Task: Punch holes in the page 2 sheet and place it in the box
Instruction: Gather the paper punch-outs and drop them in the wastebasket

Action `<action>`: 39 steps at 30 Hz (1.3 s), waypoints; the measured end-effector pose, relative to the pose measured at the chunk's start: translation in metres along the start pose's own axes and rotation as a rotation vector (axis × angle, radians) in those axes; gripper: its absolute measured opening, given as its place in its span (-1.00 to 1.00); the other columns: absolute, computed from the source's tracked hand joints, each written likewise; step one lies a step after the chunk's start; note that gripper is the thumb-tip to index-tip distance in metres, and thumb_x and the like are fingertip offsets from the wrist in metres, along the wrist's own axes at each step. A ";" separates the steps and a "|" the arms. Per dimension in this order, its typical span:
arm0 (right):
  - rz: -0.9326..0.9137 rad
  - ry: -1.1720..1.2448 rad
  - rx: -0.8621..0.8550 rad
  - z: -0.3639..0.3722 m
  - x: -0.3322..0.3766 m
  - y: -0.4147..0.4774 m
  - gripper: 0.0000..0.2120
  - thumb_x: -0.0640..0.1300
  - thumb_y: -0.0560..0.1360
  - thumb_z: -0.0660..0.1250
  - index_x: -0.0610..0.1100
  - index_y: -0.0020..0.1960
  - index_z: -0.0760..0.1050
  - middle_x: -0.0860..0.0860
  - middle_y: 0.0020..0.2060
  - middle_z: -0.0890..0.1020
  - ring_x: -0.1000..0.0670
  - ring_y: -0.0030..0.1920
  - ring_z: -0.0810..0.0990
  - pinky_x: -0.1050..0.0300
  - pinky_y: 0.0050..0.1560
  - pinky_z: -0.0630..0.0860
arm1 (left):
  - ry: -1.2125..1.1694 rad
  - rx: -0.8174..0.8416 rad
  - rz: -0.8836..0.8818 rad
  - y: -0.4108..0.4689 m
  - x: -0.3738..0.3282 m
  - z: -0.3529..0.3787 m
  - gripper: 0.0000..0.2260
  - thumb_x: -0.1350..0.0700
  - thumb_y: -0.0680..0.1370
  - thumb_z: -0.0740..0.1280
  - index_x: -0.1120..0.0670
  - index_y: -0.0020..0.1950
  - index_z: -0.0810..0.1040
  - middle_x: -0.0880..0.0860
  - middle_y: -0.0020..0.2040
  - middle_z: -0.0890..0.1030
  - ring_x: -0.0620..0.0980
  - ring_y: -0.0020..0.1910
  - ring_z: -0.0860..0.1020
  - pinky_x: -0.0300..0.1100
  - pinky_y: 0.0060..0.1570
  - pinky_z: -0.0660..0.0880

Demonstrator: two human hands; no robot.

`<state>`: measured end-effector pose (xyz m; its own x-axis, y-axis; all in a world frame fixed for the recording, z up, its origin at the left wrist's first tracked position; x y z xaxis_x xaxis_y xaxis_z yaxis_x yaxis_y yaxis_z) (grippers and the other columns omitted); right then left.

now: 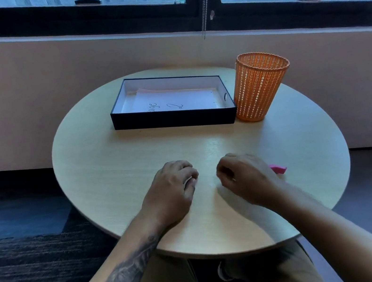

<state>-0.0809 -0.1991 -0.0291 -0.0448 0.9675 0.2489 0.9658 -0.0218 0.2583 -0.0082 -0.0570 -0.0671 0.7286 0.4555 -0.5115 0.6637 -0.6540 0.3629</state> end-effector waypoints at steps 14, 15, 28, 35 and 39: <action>0.162 0.506 -0.190 -0.082 -0.067 0.035 -0.92 -0.20 0.56 0.40 -0.16 -0.10 0.63 0.05 -0.27 0.63 0.22 -0.29 0.53 0.39 -0.22 0.43 | -0.148 -0.052 0.058 0.119 -0.037 -0.038 -0.85 0.07 0.55 0.33 -0.03 0.07 0.64 -0.15 0.07 0.61 -0.11 0.12 0.55 -0.06 0.18 0.48; 0.157 0.496 -0.212 -0.093 -0.072 0.040 -0.92 -0.18 0.56 0.40 -0.16 -0.09 0.63 0.05 -0.27 0.64 0.20 -0.29 0.53 0.37 -0.24 0.44 | -0.152 -0.051 0.062 0.134 -0.041 -0.041 -0.85 0.05 0.55 0.33 -0.04 0.08 0.64 -0.14 0.07 0.61 -0.10 0.11 0.56 -0.05 0.18 0.49; 0.200 0.232 -0.393 -0.185 -0.160 0.126 -0.87 -0.09 0.60 0.35 -0.14 -0.01 0.61 0.02 -0.26 0.61 0.09 -0.28 0.58 0.36 -0.33 0.43 | 0.007 0.052 0.156 0.282 -0.101 -0.017 -0.72 0.05 0.54 0.38 -0.02 0.25 0.56 -0.09 0.32 0.47 0.00 -0.02 0.63 -0.03 0.12 0.54; 0.311 0.187 -0.287 -0.183 -0.199 0.165 -0.85 -0.08 0.61 0.34 -0.15 0.06 0.61 -0.01 -0.16 0.63 -0.01 -0.18 0.64 0.13 -0.23 0.58 | 0.109 0.146 0.195 0.310 -0.113 0.004 -0.74 0.05 0.57 0.36 -0.02 0.27 0.58 -0.01 0.26 0.57 -0.05 0.00 0.54 -0.03 0.12 0.54; 0.374 0.155 -0.175 -0.171 -0.210 0.173 -0.87 -0.11 0.63 0.31 -0.12 0.06 0.61 0.02 -0.15 0.62 0.04 -0.17 0.60 0.22 -0.27 0.47 | 0.054 0.104 0.232 0.316 -0.111 0.002 -0.87 0.10 0.57 0.36 0.00 0.07 0.66 0.00 0.06 0.62 -0.01 -0.02 0.58 0.00 0.07 0.56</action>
<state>0.0520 -0.4487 0.1230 0.2494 0.8358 0.4891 0.8653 -0.4191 0.2749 0.1203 -0.3157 0.1026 0.8692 0.3154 -0.3808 0.4586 -0.8022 0.3823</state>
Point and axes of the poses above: each hand's wrist, its own y-axis towards the middle knuckle, its own z-axis out of the palm, x = y × z, the point moved 8 cm from there along y, towards the middle knuckle
